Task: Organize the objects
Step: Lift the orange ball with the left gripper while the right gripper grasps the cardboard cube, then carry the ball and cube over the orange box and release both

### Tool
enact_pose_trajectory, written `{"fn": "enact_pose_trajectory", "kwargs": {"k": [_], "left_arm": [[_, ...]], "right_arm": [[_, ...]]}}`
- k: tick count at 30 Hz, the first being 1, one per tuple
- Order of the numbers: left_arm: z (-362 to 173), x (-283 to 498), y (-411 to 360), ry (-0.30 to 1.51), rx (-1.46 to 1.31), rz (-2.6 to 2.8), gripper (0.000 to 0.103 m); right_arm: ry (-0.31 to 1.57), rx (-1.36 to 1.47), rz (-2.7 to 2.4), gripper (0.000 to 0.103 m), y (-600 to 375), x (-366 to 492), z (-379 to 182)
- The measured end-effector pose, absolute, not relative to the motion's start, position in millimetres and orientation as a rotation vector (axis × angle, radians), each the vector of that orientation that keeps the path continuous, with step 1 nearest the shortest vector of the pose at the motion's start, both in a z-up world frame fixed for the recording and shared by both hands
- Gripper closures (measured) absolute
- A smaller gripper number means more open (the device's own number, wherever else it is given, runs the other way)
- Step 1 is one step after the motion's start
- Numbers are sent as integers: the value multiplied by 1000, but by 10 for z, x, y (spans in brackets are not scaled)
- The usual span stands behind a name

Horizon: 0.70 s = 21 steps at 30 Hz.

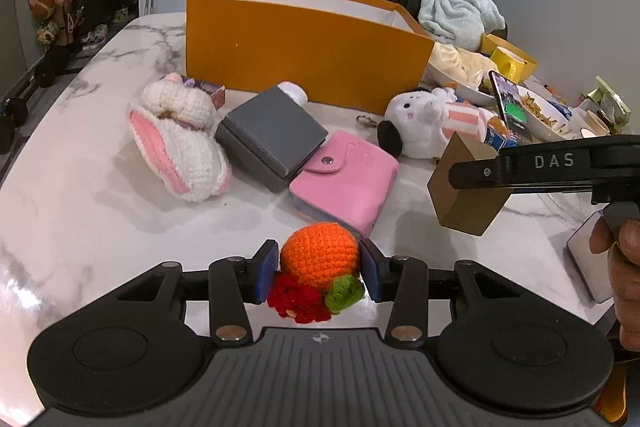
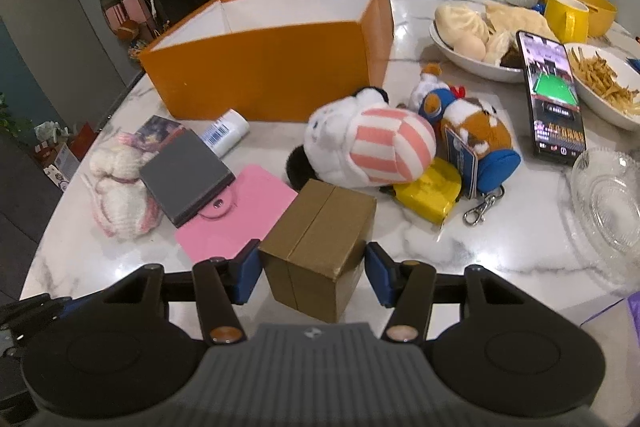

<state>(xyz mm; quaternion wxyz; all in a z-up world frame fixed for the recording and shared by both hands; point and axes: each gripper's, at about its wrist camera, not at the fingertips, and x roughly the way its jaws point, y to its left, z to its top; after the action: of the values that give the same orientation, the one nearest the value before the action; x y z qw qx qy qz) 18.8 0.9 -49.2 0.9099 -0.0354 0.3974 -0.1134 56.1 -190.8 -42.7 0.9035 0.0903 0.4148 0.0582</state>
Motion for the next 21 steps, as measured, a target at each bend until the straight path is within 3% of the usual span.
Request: {"fn": "enact_pose_trajectory", "kwargs": {"k": [11,21], "left_arm": [[-19,592,-1,741,-42,-278,52],[535,1635,-70,711,-63,-347,52]], "right_arm": [[777,157,142,46,-1945,760,45],[709,158,163,46,-1981,1533,580]]}}
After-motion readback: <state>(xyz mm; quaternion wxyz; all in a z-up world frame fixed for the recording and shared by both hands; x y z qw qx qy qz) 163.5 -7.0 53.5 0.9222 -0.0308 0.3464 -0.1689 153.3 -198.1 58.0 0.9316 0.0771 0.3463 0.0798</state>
